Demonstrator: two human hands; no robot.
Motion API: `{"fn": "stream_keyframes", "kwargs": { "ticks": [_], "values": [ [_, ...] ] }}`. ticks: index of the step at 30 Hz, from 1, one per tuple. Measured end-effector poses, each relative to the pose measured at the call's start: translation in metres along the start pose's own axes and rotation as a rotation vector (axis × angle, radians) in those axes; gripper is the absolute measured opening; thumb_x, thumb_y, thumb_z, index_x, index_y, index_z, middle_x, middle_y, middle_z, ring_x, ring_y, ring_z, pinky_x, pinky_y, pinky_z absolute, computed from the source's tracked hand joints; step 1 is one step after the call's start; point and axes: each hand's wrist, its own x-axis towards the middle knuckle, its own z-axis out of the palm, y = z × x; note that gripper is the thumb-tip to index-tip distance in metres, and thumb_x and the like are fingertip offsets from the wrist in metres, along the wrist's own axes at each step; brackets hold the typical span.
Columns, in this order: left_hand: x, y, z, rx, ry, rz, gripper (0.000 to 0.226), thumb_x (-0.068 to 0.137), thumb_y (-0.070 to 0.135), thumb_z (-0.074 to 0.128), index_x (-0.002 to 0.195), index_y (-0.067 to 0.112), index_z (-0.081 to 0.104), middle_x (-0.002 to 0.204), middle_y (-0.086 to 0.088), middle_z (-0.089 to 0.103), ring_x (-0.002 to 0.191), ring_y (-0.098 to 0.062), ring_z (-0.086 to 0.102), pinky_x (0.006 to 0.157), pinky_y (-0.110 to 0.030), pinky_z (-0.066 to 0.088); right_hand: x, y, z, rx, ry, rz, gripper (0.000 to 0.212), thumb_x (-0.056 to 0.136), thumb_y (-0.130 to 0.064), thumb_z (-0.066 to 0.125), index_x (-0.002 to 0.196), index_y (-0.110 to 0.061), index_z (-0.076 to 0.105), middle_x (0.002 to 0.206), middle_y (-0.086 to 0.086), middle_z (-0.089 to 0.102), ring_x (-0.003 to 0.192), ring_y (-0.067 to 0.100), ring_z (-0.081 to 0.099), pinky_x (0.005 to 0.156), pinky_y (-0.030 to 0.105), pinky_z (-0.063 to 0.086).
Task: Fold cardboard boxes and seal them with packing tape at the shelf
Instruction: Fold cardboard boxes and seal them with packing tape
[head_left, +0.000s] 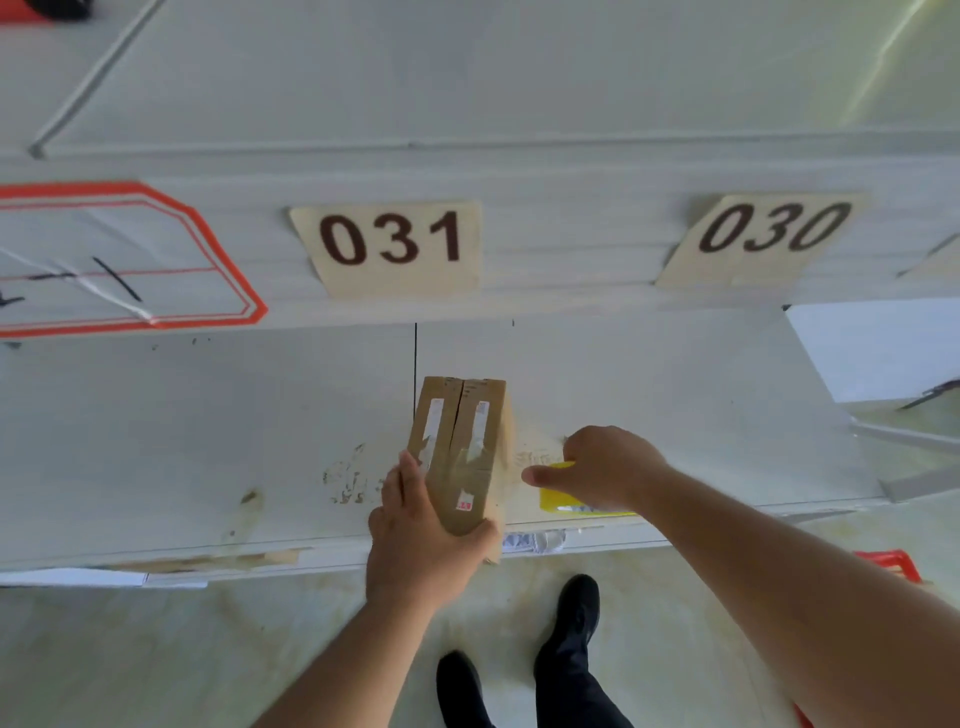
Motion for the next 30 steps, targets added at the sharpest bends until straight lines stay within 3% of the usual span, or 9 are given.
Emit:
{"fn": "stream_keyframes", "kwargs": {
  "ticks": [2,5,9,12,16,19,22,27,30],
  "values": [
    [0.011,-0.007,-0.007,-0.207,-0.066,-0.018,0.119,0.065,0.074,0.062,0.164,0.031,0.011,0.159,0.003,0.028,0.14,-0.023,0.039,0.111,-0.045,0.043,-0.008,-0.003,-0.009,0.221,0.004,-0.014,0.069,0.081,-0.079,0.062,0.065,-0.014,0.047,0.061,-0.005,0.049,0.059,0.017,0.049,0.057,0.032,0.034],
    [0.027,-0.011,-0.014,-0.417,-0.185,-0.006,0.073,0.066,0.065,0.069,0.133,0.043,0.054,0.129,0.002,0.059,0.111,-0.01,0.06,0.097,-0.041,0.055,-0.014,-0.009,-0.009,0.481,0.037,-0.038,0.061,0.084,-0.068,0.07,0.066,-0.015,0.046,0.055,-0.002,0.037,0.052,0.018,0.037,0.055,0.031,0.028],
    [0.034,-0.009,-0.027,-0.511,-0.289,0.074,0.035,0.085,0.04,0.071,0.115,0.05,0.056,0.107,0.02,0.066,0.092,0.014,0.06,0.074,-0.005,0.047,-0.014,-0.018,0.003,0.575,0.075,-0.088,0.058,0.087,-0.065,0.069,0.066,-0.017,0.045,0.058,-0.006,0.034,0.056,0.015,0.034,0.058,0.031,0.028],
    [0.041,-0.021,-0.028,-0.465,-0.141,0.046,0.007,0.092,0.047,0.062,0.097,0.044,0.066,0.092,0.025,0.071,0.093,0.008,0.064,0.079,-0.015,0.047,-0.011,-0.024,0.003,0.652,-0.026,-0.128,0.06,0.089,-0.069,0.066,0.071,-0.014,0.048,0.065,-0.007,0.037,0.061,0.017,0.037,0.061,0.031,0.031],
    [0.04,-0.021,0.003,-0.517,0.148,-0.095,0.048,0.094,0.061,0.059,0.126,0.026,0.066,0.115,0.01,0.068,0.113,-0.017,0.063,0.088,-0.031,0.046,0.018,-0.035,0.007,0.688,-0.166,-0.162,0.079,0.068,-0.098,0.058,0.113,-0.035,0.073,0.114,-0.014,0.072,0.121,0.019,0.061,0.107,0.045,0.047],
    [0.035,-0.001,0.018,-0.612,0.311,-0.381,0.071,0.097,0.058,0.057,0.146,0.008,0.045,0.144,-0.015,0.052,0.126,-0.036,0.057,0.099,-0.043,0.045,0.034,-0.053,-0.004,0.676,-0.204,-0.088,0.12,0.046,-0.107,0.058,0.146,-0.04,0.05,0.148,-0.01,0.054,0.137,0.019,0.05,0.116,0.048,0.041],
    [0.045,0.018,0.021,-0.762,0.314,-0.544,0.058,0.098,0.033,0.062,0.143,0.002,0.04,0.142,-0.022,0.052,0.118,-0.043,0.059,0.1,-0.048,0.05,0.039,-0.074,-0.018,0.548,-0.252,0.026,0.157,0.033,-0.115,0.044,0.162,-0.027,0.029,0.162,-0.003,0.037,0.148,0.024,0.038,0.12,0.049,0.032],
    [0.07,0.009,0.015,-0.496,0.136,-0.344,0.081,0.102,0.027,0.056,0.164,0.013,0.006,0.16,-0.019,0.038,0.138,-0.04,0.048,0.112,-0.046,0.043,0.021,-0.099,-0.025,0.45,-0.285,0.125,0.131,0.074,-0.102,0.027,0.166,-0.011,0.012,0.174,0.009,0.005,0.161,0.027,0.005,0.128,0.052,0.01],
    [0.095,0.007,-0.011,-0.34,0.023,-0.218,0.077,0.107,0.031,0.052,0.165,0.013,0.005,0.163,-0.016,0.036,0.145,-0.036,0.041,0.113,-0.04,0.036,0.013,-0.103,-0.021,0.523,-0.255,0.191,0.121,0.081,-0.098,0.019,0.162,-0.009,0.03,0.172,0.015,0.017,0.159,0.03,0.014,0.127,0.052,0.014]
  ]
}}
